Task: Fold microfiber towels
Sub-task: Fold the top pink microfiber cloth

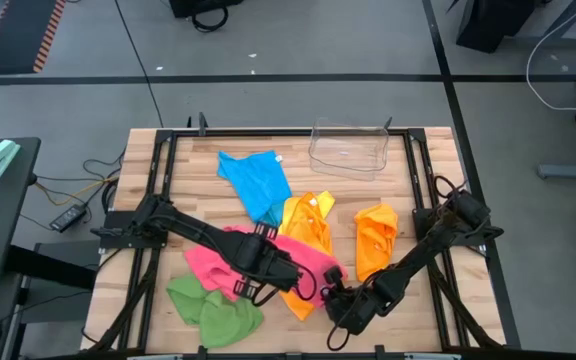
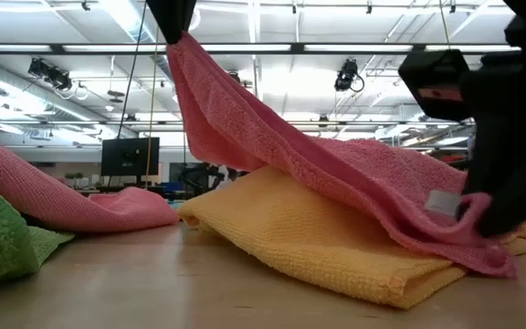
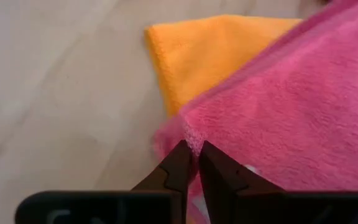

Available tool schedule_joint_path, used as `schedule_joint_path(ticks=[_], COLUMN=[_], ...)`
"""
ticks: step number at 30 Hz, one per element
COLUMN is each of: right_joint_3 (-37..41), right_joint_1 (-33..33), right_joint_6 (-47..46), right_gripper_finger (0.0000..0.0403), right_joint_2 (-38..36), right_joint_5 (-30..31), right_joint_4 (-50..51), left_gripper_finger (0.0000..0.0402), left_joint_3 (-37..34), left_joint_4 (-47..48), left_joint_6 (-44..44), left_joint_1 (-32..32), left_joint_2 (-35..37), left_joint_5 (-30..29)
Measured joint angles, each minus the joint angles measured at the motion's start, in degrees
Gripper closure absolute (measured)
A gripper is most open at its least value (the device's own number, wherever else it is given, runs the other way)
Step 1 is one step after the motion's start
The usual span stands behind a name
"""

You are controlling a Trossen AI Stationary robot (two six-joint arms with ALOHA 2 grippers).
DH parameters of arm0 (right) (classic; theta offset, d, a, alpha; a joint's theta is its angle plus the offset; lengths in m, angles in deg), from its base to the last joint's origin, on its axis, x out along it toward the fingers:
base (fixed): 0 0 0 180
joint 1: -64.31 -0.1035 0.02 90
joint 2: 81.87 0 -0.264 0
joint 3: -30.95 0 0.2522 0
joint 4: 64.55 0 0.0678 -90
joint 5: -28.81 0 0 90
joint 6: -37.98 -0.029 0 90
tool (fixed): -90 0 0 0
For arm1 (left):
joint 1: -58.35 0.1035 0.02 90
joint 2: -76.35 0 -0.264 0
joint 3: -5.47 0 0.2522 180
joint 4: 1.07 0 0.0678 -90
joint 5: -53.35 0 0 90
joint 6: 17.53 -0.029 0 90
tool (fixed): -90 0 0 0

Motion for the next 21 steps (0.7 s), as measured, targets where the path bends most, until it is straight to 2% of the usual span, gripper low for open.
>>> schedule_joint_path(ticks=[14, 21], right_joint_3=[0.0, 0.0], right_joint_1=[-0.7, -1.4], right_joint_6=[-0.3, -0.9], right_gripper_finger=[0.0293, 0.0285], right_joint_2=[1.8, 1.5], right_joint_5=[-2.9, -5.1], right_joint_4=[-2.7, -3.2], left_gripper_finger=[0.0376, 0.0385], left_joint_3=[0.0, 0.0], left_joint_4=[0.2, 0.2], left_joint_6=[-0.1, -0.1], left_joint_1=[-0.1, -0.1], left_joint_2=[0.0, 0.0], left_joint_5=[0.0, -0.1])
